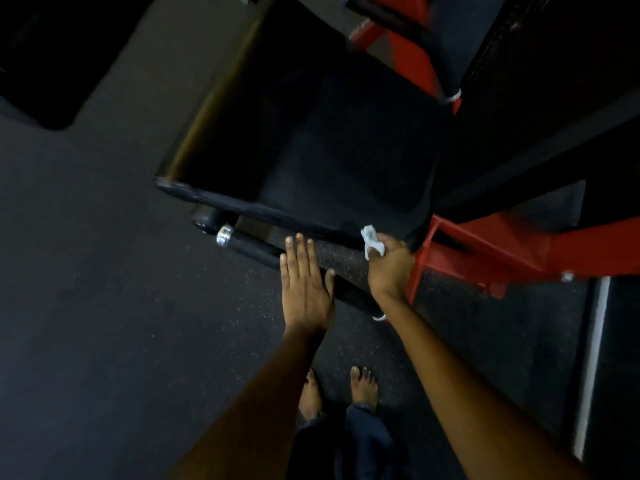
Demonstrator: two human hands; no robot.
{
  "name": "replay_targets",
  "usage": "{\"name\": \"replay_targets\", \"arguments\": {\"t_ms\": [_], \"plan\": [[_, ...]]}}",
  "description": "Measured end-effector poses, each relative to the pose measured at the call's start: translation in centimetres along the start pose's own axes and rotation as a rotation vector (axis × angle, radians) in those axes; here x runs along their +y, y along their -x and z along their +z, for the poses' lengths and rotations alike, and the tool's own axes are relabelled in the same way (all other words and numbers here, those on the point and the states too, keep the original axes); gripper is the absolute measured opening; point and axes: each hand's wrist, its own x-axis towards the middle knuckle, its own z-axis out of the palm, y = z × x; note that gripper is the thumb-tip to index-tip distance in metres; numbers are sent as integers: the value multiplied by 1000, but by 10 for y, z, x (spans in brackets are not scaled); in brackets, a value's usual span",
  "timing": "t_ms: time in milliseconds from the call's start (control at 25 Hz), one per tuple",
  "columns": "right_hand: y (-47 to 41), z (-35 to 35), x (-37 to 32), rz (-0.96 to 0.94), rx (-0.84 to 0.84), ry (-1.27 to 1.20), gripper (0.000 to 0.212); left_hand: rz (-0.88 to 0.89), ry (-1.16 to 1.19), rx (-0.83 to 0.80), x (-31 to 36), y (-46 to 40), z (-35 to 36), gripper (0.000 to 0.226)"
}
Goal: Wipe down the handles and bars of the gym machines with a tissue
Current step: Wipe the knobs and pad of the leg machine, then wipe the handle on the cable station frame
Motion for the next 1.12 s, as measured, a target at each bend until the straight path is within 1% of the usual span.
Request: {"name": "replay_targets", "arguments": {"t_ms": [80,160,240,280,320,400,480,600,720,880,1000,1120], "plan": [[5,-21,-22,-11,-51,46,25,1,-3,-7,2,0,-34,63],[15,-50,-50,-41,-124,83,19,3,-7,-49,5,0,-87,58],[32,-82,-83,-57,-198,90,27,7,21,-71,7,8,-144,55],[43,-100,-101,-98,-225,122,31,8,32,-51,9,16,-171,53],[58,-123,-123,-163,-247,185,33,13,43,-5,12,26,-204,51],[94,-170,-166,-298,-252,281,26,-19,117,94,18,46,-266,46],[129,-208,-200,-457,-202,268,16,-96,186,198,18,73,-316,45],[170,-237,-230,-656,-121,245,17,-155,249,333,10,112,-357,45],[199,-242,-261,-799,-169,284,20,-211,225,423,-5,142,-385,46],[222,-224,-309,-901,-285,253,18,-359,233,509,-39,157,-425,48],[239,-194,-342,-976,-381,235,18,-470,246,572,-68,161,-442,48],[258,-150,-382,-1077,-481,213,19,-590,251,632,-107,157,-456,47]]}}
